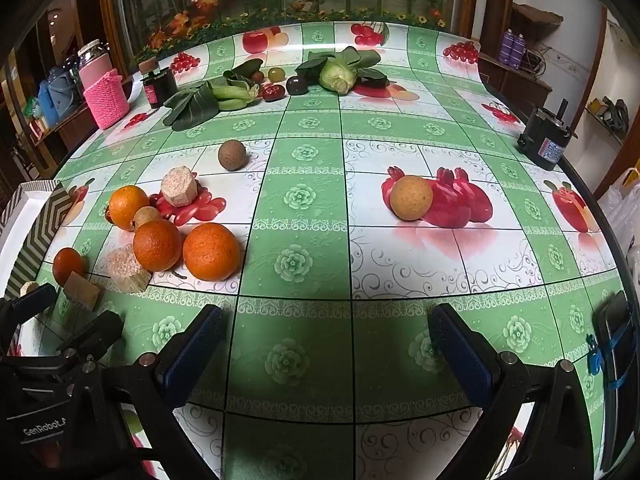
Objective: Organize fruits
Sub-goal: 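Move the left tool toward the tangerine while the right tool approaches a beige cube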
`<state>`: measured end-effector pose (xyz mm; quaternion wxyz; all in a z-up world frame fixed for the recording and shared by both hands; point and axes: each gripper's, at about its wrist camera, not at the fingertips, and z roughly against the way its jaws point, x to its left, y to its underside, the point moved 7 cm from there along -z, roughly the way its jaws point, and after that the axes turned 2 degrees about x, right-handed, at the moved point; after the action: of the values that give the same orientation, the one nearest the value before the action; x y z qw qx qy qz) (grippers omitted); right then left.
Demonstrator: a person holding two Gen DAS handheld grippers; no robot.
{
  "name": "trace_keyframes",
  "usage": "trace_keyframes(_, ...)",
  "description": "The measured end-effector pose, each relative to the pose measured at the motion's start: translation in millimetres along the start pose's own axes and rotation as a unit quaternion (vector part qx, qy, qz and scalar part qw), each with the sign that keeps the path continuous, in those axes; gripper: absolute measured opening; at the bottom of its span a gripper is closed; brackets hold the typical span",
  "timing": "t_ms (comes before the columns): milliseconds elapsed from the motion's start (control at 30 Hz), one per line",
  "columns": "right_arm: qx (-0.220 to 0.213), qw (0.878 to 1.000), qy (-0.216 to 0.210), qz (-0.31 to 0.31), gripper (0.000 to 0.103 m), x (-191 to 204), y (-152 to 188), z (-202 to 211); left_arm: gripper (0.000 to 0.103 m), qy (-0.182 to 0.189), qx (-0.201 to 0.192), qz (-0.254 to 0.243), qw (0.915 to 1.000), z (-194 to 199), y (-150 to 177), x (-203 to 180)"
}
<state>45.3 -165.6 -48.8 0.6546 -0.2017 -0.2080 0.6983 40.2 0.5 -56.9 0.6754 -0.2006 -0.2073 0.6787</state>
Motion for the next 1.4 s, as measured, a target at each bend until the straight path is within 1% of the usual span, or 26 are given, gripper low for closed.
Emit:
trace_keyframes(67,-0.004,1.0,-0.011,0.0,0.103,1.1,2.0,3.6,0.103,-0.007,-0.003,-0.007,0.9999,1.5,1.3,0.8)
trace_keyframes(133,-0.006,1.0,-0.026,-0.009,0.103,0.3,5.2,8.6,0.103,-0.004,-0.009,-0.003,0.9999,8.0,5.4,3.9)
trace_keyframes(233,-0.008,0.998,-0.051,-0.022,0.103,0.8,6.8,16.7,0.103,0.001,-0.004,0.0,1.0,19.1,6.5,9.9)
trace_keyframes(333,-0.019,0.998,-0.054,-0.017,0.103,1.6,4.7,27.6,0.103,0.002,-0.013,-0.008,0.9999,33.0,2.1,14.1)
trace_keyframes(500,-0.03,0.997,-0.072,-0.006,0.103,9.9,1.0,44.1,0.103,-0.002,-0.034,-0.011,0.9994,46.1,-2.4,18.5)
trace_keyframes(600,-0.037,0.996,-0.08,0.006,0.103,17.9,0.0,53.5,0.103,-0.001,-0.039,-0.011,0.9992,51.1,-1.2,21.3)
trace_keyframes(767,-0.053,0.994,-0.087,0.027,0.103,29.6,-0.6,66.0,0.103,0.003,-0.039,-0.007,0.9992,56.8,-2.1,26.9)
trace_keyframes(967,-0.058,0.993,-0.095,0.044,0.102,39.2,-0.6,70.5,0.103,0.006,-0.043,-0.008,0.999,60.9,0.3,33.0)
trace_keyframes(1400,-0.054,0.991,-0.106,0.067,0.098,49.8,1.5,69.3,0.103,0.013,-0.041,-0.001,0.9991,62.2,2.2,44.5)
